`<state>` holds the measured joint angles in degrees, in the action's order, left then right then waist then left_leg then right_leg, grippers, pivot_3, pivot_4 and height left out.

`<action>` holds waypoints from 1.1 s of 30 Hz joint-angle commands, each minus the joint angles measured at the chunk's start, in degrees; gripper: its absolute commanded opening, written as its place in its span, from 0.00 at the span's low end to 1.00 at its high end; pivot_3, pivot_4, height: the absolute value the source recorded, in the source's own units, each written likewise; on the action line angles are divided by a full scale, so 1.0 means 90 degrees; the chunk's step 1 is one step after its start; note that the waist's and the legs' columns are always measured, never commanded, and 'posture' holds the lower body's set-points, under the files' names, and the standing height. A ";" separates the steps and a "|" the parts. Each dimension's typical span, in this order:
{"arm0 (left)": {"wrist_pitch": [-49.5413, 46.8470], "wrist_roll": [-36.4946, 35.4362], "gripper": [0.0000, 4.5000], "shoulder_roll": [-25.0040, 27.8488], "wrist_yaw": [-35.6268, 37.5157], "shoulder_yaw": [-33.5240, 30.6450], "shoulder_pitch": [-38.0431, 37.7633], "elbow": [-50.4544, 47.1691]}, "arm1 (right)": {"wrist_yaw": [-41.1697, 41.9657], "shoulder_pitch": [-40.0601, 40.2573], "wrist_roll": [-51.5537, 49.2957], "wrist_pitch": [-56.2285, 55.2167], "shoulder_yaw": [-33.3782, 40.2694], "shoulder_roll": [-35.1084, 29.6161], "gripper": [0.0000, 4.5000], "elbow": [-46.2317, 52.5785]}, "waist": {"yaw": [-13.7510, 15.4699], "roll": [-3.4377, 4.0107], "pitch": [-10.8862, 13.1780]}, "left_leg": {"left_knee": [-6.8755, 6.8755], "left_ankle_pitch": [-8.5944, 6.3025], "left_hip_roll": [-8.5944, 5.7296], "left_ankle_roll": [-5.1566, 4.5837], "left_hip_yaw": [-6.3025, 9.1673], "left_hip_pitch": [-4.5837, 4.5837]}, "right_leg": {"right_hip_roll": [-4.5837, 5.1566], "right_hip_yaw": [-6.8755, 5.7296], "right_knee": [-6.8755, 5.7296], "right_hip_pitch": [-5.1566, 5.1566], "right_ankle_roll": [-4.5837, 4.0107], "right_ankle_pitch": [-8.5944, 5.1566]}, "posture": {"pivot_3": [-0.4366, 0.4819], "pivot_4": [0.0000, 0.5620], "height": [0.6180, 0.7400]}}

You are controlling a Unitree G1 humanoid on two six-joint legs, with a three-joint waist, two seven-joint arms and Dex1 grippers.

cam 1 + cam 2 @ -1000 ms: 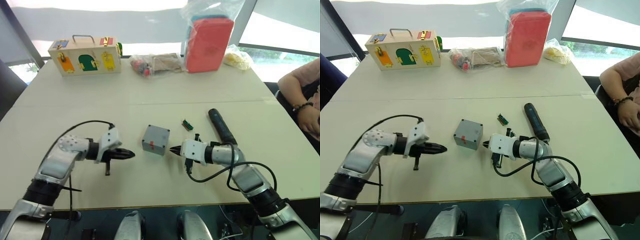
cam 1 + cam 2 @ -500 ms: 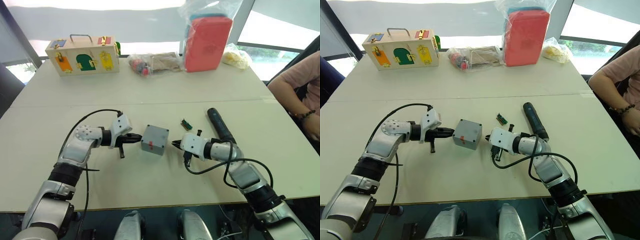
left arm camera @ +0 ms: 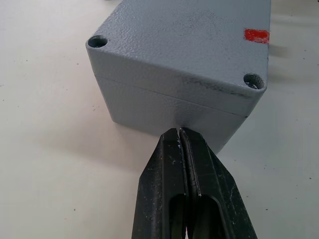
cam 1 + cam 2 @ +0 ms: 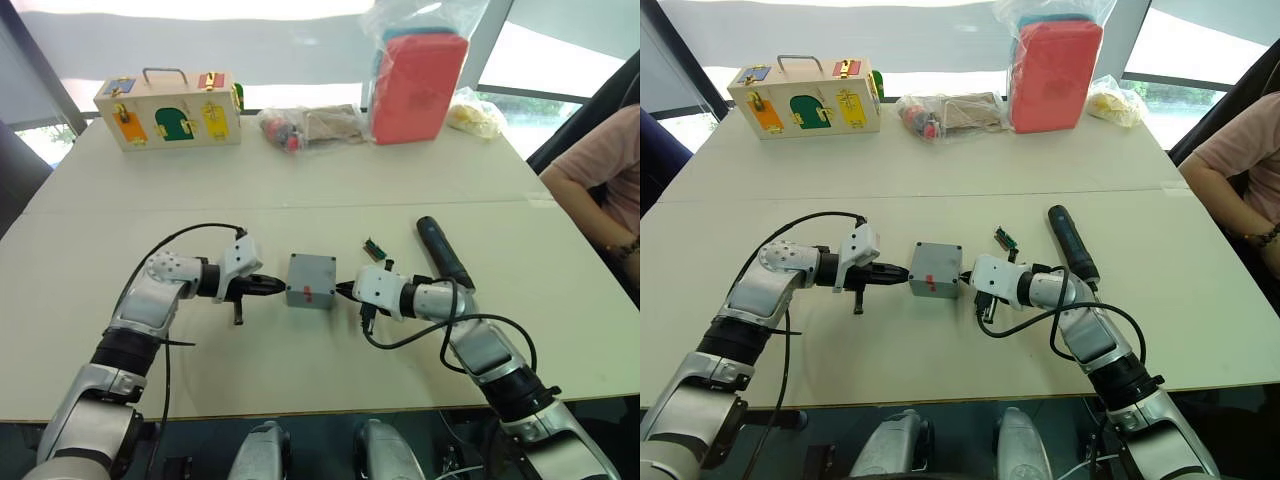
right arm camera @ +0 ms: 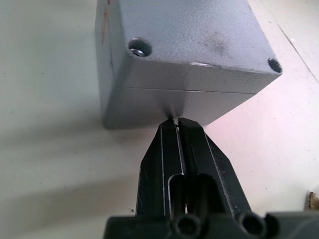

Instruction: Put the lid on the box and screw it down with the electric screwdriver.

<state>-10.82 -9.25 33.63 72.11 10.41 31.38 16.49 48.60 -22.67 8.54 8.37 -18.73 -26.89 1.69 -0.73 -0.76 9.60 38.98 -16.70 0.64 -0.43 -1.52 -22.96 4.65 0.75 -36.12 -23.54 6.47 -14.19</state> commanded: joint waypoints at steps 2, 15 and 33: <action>-0.0049 -0.0176 0.00 -0.0051 0.0064 -0.0006 -0.0019 -0.0466 | 0.0173 -0.0209 -0.0251 -0.0058 -0.0057 0.0152 0.01 0.0185 | 0.0003 0.0000 0.0000 | 0.0000 0.0000 0.0000 0.0000 0.0000 0.0000 | 0.0000 0.0000 0.0000 0.0000 0.0000 0.0000 | 0.48 0.27 0.92; -0.0082 -0.0126 0.00 0.0010 0.0174 0.0026 -0.0110 -0.0546 | 0.0242 -0.0228 -0.0192 -0.0072 -0.0031 0.0124 0.01 0.0174 | 0.0003 0.0000 0.0000 | 0.0000 0.0000 0.0000 0.0000 0.0000 -0.0001 | 0.0000 0.0000 0.0000 -0.0001 0.0000 0.0000 | 0.48 0.27 0.92; -0.0783 -0.0759 0.00 0.1362 0.0457 -0.0825 -0.0584 -0.1895 | 0.0105 0.0869 -0.1308 0.1887 0.1568 -0.0567 0.20 0.2567 | 0.0007 0.0002 0.0001 | 0.0000 0.0000 0.0019 0.0000 0.0004 -0.0027 | 0.0001 0.0000 -0.0003 -0.0027 -0.0001 0.0000 | 0.48 0.27 0.92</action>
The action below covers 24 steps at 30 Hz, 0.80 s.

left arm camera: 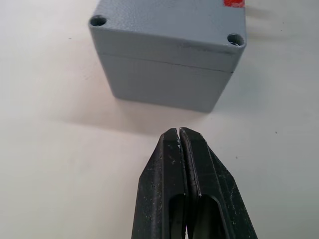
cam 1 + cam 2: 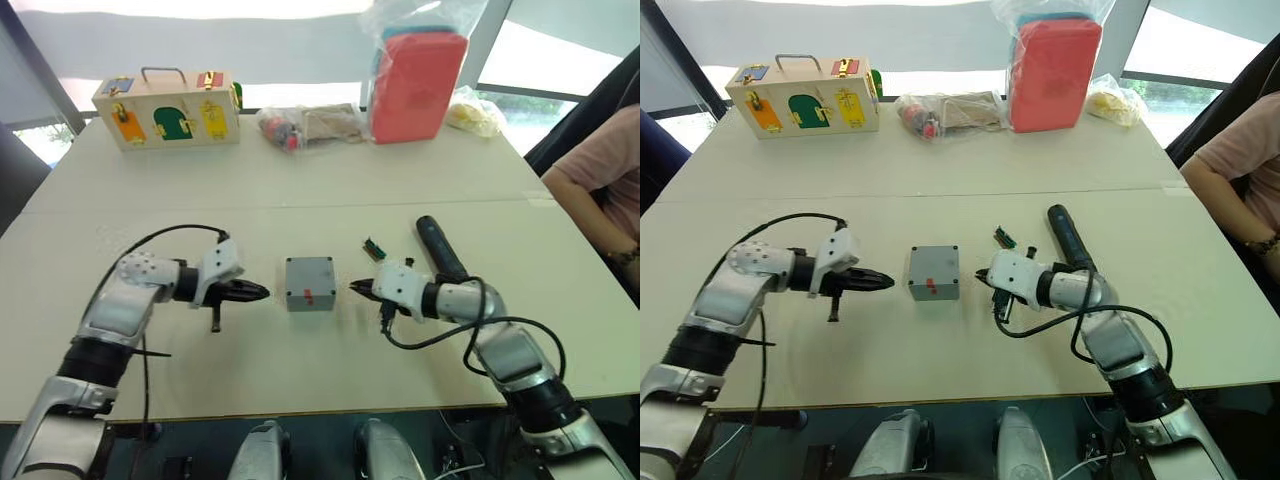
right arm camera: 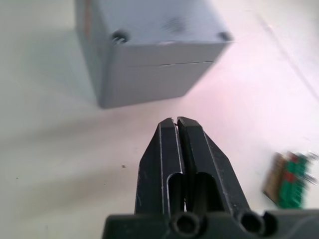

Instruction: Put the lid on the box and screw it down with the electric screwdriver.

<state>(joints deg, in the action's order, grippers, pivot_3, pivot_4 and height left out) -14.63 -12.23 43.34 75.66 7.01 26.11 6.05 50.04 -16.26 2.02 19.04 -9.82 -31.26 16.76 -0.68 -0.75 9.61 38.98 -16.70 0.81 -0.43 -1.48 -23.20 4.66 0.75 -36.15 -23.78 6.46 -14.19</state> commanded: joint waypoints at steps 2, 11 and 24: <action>-0.0777 -0.0772 0.00 0.0460 0.0016 -0.0692 0.0046 -0.1164 | -0.0218 0.0419 -0.0977 0.1434 0.1085 -0.0087 0.39 0.1403 | 0.0017 0.0000 0.0000 | 0.0001 0.0000 0.0001 0.0000 0.0001 -0.0004 | 0.0000 -0.0001 -0.0001 -0.0002 0.0000 0.0000 | 0.48 0.27 0.92; -0.1607 -0.1519 0.00 0.0286 -0.0426 -0.0860 0.0444 -0.1845 | -0.1190 0.1167 -0.1754 0.2980 0.2048 0.0309 0.99 0.1640 | 0.0016 0.0000 0.0000 | 0.0009 0.0000 -0.0011 0.0001 0.0002 -0.0006 | 0.0001 -0.0004 0.0002 0.0002 -0.0003 -0.0001 | 0.48 0.27 0.92; -0.1580 -0.1480 0.00 -0.0081 -0.0677 -0.0550 0.0750 -0.1845 | -0.2228 0.0923 -0.2065 0.3200 0.2103 0.0879 0.99 0.0932 | 0.0009 0.0000 0.0001 | 0.0008 0.0001 -0.0016 0.0001 0.0002 -0.0008 | -0.0006 -0.0003 0.0001 -0.0002 0.0000 0.0000 | 0.48 0.27 0.92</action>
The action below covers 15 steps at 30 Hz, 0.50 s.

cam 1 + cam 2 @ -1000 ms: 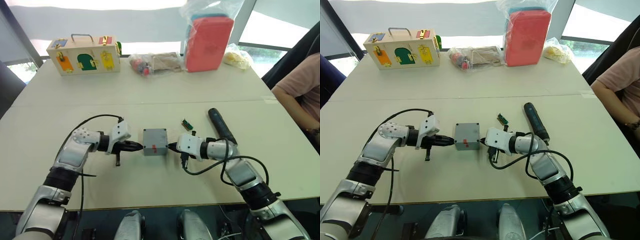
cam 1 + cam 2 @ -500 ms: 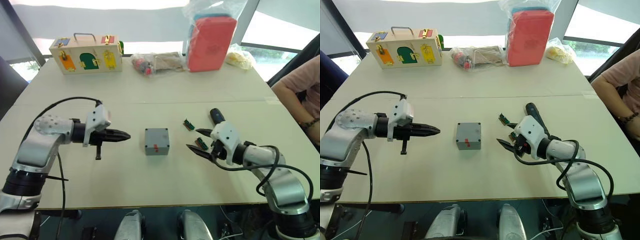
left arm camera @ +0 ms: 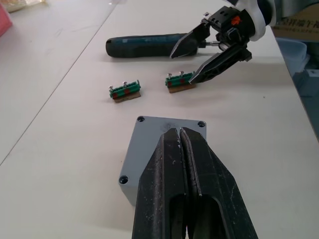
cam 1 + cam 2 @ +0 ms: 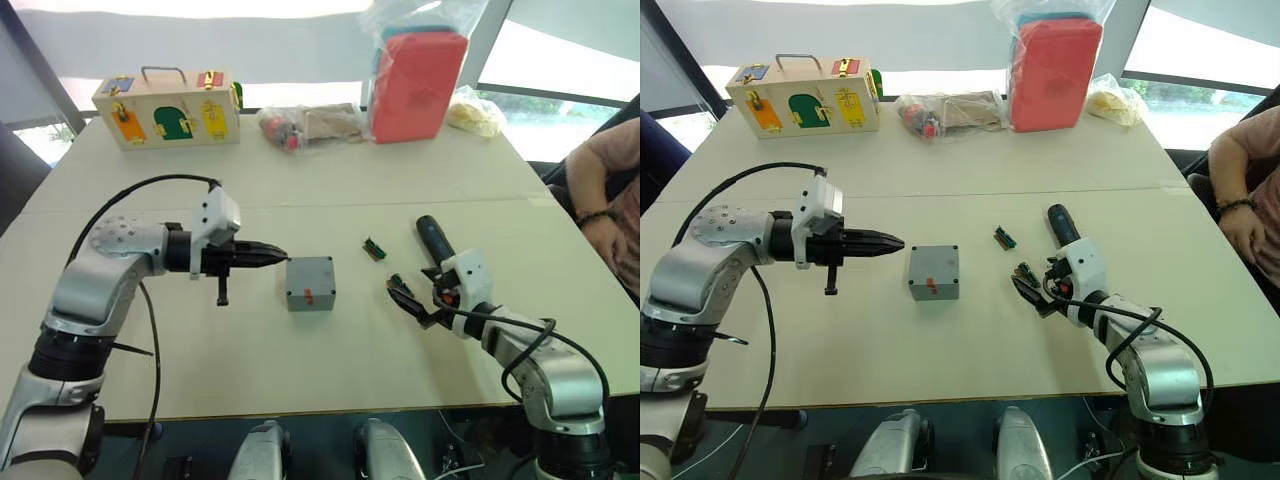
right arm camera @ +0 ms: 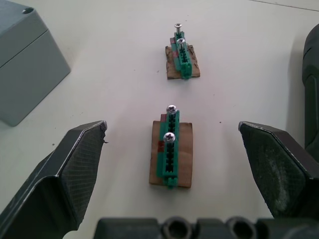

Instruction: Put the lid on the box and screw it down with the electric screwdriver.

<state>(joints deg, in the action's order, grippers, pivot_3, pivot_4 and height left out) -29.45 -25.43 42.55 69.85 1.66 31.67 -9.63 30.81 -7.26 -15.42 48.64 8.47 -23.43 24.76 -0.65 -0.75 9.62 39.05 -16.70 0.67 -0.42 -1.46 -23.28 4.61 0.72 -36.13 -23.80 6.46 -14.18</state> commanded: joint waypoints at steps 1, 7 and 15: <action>0.0073 -0.0009 0.00 0.0003 -0.0043 0.0049 0.0135 -0.0103 | -0.0105 -0.0074 -0.0130 -0.0123 0.0043 -0.0007 0.99 0.0015 | 0.0005 0.0000 0.0000 | 0.0000 0.0000 0.0000 0.0000 0.0000 0.0000 | 0.0000 0.0000 0.0000 0.0000 0.0000 0.0000 | 0.48 0.27 0.92; 0.0092 0.0005 0.00 -0.0016 -0.0141 0.0091 0.0177 -0.0080 | -0.0143 -0.0156 -0.0168 -0.0285 -0.0075 -0.0085 0.90 -0.0115 | -0.0002 0.0000 0.0000 | 0.0000 0.0000 0.0000 0.0000 0.0000 0.0000 | 0.0000 0.0000 0.0000 0.0000 0.0000 0.0000 | 0.48 0.27 0.92; 0.0102 0.0001 0.00 -0.0007 -0.0211 0.0107 0.0165 -0.0089 | -0.0170 -0.0129 -0.0202 -0.0324 -0.0135 -0.0143 0.36 -0.0162 | 0.0001 0.0000 0.0000 | 0.0000 0.0000 0.0000 0.0000 0.0000 0.0000 | 0.0000 0.0000 0.0000 0.0000 0.0000 0.0000 | 0.48 0.27 0.92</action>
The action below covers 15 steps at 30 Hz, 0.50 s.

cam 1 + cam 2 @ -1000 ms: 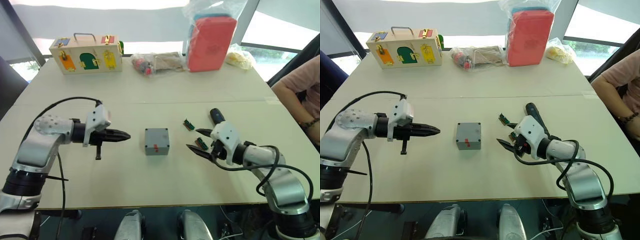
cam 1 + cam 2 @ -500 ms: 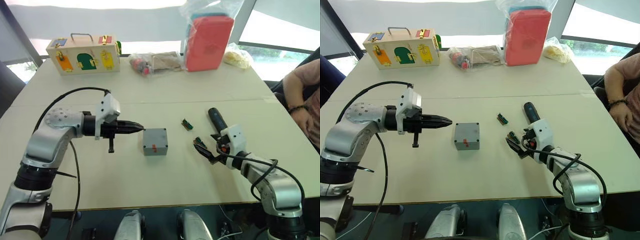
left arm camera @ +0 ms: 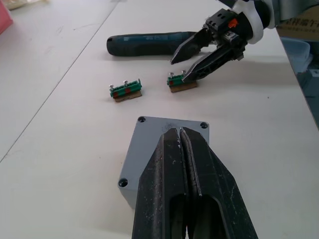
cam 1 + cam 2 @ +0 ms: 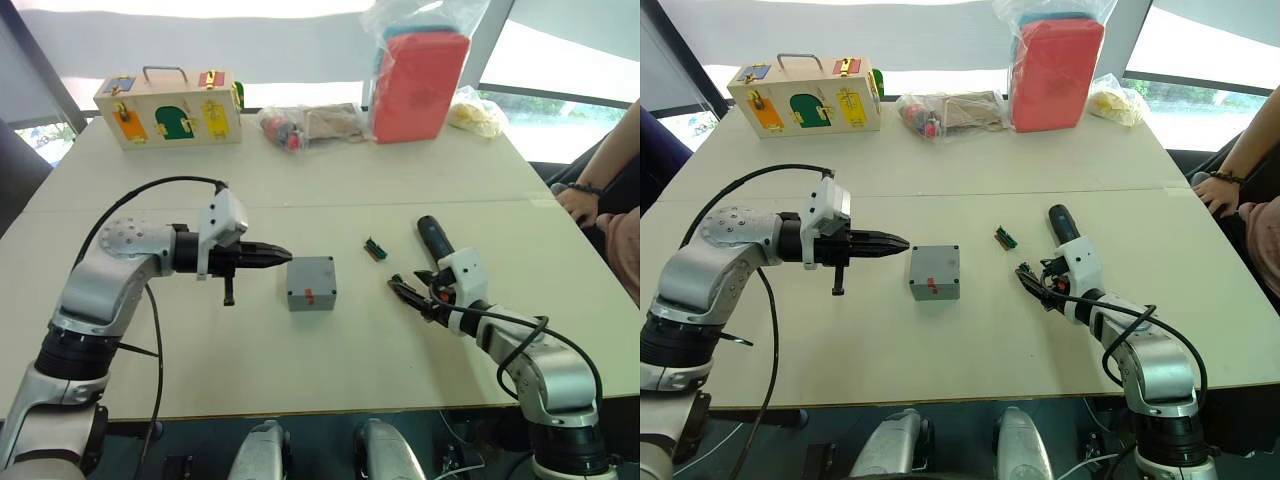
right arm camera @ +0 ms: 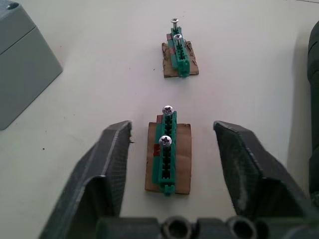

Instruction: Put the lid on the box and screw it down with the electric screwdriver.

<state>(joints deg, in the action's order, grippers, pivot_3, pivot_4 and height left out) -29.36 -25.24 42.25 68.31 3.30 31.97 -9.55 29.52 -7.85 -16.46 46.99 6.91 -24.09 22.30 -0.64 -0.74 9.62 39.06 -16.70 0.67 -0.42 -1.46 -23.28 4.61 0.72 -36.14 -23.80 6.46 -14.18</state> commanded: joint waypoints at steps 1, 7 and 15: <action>0.0094 -0.0021 0.00 0.0025 -0.0044 -0.0076 0.0130 -0.0097 | -0.0034 -0.0066 -0.0095 -0.0142 0.0039 -0.0072 0.26 0.0109 | -0.0001 0.0000 0.0000 | 0.0000 0.0000 0.0000 0.0000 0.0000 0.0000 | 0.0000 0.0000 0.0000 0.0000 0.0000 0.0000 | 0.48 0.27 0.92; 0.0090 -0.0019 0.00 0.0020 -0.0086 -0.0075 0.0118 -0.0107 | -0.0034 -0.0089 -0.0094 -0.0099 0.0053 -0.0190 0.01 0.0082 | 0.0001 0.0000 0.0000 | 0.0000 0.0000 0.0000 0.0000 0.0000 0.0000 | 0.0000 0.0000 0.0000 0.0000 0.0000 0.0000 | 0.48 0.27 0.92; 0.0202 0.0029 0.00 0.0044 -0.0108 -0.0087 0.0057 -0.0032 | 0.0016 -0.0346 -0.0582 0.0088 0.0438 -0.0336 0.01 0.0452 | -0.0001 0.0000 0.0000 | 0.0000 0.0000 0.0000 0.0000 0.0000 0.0000 | 0.0000 0.0000 0.0000 0.0000 0.0000 0.0000 | 0.48 0.27 0.92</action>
<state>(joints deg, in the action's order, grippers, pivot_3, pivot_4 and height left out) -28.77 -25.15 42.26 67.48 3.32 31.95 -9.41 29.48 -9.44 -19.56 47.31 8.55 -26.00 22.87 -0.64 -0.74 9.62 39.05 -16.70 0.67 -0.42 -1.46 -23.28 4.61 0.72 -36.14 -23.80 6.46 -14.18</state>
